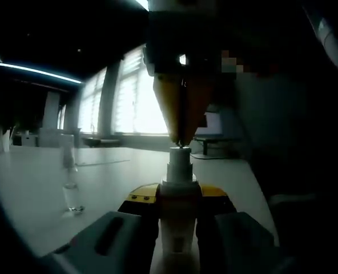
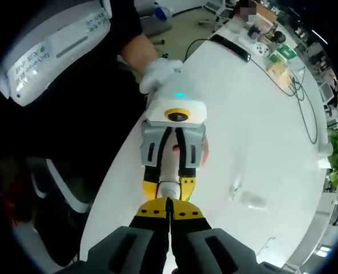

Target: Clamp pump bottle remove cover press pump head put on cover

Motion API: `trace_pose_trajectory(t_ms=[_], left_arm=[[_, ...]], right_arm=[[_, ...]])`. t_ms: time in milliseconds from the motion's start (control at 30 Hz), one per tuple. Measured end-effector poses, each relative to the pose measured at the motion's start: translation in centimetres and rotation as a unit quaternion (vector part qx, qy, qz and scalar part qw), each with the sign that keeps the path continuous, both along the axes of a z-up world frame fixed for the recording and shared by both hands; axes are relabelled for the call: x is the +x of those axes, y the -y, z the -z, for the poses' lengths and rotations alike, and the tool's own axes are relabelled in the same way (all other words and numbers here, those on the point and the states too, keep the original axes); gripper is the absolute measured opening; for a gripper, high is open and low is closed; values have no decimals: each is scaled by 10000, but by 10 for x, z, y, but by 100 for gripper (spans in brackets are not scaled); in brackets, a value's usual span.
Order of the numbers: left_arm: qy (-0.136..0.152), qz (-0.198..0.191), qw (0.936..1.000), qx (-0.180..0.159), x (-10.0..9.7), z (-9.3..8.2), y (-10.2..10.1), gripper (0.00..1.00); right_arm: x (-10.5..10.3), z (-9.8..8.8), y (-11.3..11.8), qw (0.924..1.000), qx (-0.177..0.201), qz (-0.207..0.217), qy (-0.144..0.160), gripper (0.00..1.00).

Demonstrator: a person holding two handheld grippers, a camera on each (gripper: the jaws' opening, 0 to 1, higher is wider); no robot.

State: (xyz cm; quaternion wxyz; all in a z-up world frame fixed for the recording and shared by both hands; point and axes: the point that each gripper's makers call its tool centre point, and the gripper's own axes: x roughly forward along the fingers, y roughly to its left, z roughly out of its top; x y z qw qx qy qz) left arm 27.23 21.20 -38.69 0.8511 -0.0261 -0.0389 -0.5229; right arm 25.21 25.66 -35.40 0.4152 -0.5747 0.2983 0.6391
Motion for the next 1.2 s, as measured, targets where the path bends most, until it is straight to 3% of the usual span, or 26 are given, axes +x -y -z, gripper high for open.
trace_pose_trajectory(t_ms=[267, 900, 1200], left_arm=[[2, 0, 10000, 1, 0, 0, 0, 15], [-8, 6, 10000, 2, 0, 0, 0, 15], [-12, 8, 10000, -1, 0, 0, 0, 15]], right_arm=[[5, 0, -2, 9999, 27, 53, 129, 0], [0, 0, 1, 9999, -50, -118, 80, 0], [0, 0, 1, 10000, -64, -7, 68, 0]])
